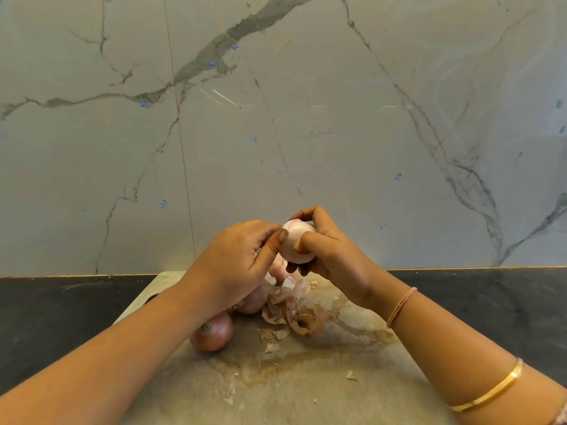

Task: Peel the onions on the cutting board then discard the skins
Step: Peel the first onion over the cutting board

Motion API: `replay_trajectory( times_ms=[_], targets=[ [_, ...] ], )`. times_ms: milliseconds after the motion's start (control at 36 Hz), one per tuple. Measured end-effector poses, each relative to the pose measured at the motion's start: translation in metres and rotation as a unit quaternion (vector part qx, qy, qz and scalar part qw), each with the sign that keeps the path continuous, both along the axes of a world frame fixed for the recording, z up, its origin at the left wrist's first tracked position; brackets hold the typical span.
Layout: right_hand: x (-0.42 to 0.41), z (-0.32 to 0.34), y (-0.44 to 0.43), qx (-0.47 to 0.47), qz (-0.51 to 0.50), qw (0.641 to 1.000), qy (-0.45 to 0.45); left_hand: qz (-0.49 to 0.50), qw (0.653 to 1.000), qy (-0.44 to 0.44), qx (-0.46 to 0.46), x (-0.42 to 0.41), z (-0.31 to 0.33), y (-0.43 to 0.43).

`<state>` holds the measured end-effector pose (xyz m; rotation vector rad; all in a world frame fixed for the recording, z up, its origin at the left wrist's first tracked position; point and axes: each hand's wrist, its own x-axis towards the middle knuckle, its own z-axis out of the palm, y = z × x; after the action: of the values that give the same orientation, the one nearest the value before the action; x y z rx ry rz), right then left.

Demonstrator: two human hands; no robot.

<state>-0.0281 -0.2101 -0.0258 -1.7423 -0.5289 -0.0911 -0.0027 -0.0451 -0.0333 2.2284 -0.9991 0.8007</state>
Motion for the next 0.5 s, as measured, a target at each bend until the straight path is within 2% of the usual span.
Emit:
replay_trajectory(
  times_ms=[250,361,500],
  targets=[
    [-0.0030,0.0025,0.0011,-0.010,0.008,1.000,-0.006,0.044,0.999,0.004,-0.001,-0.0015,-0.0003,-0.0026],
    [-0.0038,0.0024,0.0002,-0.017,0.013,1.000,-0.004,0.054,0.998,-0.031,0.025,0.0016,-0.0009,-0.0006],
    [-0.0046,0.0032,-0.0004,0.003,0.029,1.000,0.004,0.065,0.996,-0.061,0.008,0.0026,0.0011,0.0034]
  ],
)
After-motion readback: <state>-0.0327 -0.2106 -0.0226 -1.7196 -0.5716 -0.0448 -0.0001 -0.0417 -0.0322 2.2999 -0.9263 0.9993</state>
